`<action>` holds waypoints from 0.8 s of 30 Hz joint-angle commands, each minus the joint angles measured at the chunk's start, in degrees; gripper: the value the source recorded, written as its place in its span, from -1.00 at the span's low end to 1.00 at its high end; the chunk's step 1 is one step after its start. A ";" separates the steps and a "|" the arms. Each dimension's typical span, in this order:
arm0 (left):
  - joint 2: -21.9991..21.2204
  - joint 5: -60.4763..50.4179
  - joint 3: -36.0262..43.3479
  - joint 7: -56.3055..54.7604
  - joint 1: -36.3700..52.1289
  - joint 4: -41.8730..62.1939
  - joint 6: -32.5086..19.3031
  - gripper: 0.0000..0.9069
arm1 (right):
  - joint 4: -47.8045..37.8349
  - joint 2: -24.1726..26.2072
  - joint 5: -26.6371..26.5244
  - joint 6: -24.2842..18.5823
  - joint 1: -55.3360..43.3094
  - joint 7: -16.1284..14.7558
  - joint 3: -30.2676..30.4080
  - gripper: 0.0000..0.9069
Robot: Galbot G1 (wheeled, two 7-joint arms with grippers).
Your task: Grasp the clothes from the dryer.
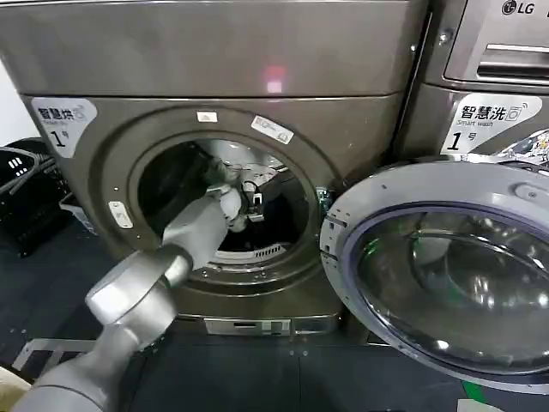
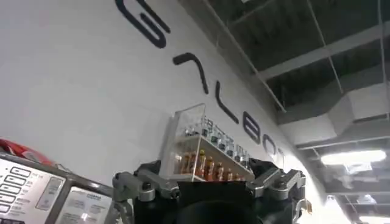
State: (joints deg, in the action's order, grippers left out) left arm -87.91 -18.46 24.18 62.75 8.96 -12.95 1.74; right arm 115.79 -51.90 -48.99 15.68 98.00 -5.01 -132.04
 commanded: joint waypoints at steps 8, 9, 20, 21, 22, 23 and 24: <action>2.98 11.28 -14.27 -10.30 -1.28 -4.72 2.21 -1.00 | 0.44 0.20 0.36 -0.11 -0.44 -0.02 0.99 1.00; 3.13 12.03 -15.79 -11.49 -1.87 -5.38 2.32 -1.00 | 0.51 0.25 0.40 -0.10 -0.49 -0.01 1.15 1.00; 3.92 19.91 -30.79 -23.32 -11.80 -15.19 2.05 -1.00 | 0.47 0.39 0.49 -0.43 -0.07 -0.12 0.93 1.00; 4.04 20.48 -31.44 -24.98 -12.94 -16.53 1.60 -1.00 | 0.49 0.31 0.51 -0.46 -0.07 -0.09 0.97 1.00; 4.17 22.00 -32.00 -26.46 -14.00 -17.78 0.67 -1.00 | 0.59 0.30 0.51 -0.47 -0.13 -0.10 1.00 1.00; 4.46 24.01 -32.25 -28.93 -15.49 -19.37 -1.16 -1.00 | 0.70 0.23 0.49 -0.50 -0.15 -0.10 1.03 1.00; 4.53 24.54 -32.84 -30.98 -16.50 -20.53 -1.75 -1.00 | 0.74 0.17 0.46 -0.53 -0.11 -0.10 0.95 1.00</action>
State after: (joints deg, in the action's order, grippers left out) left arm -84.02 -1.65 -0.64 43.98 0.13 -24.97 3.64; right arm 116.38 -51.63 -48.51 15.22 97.88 -5.12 -131.06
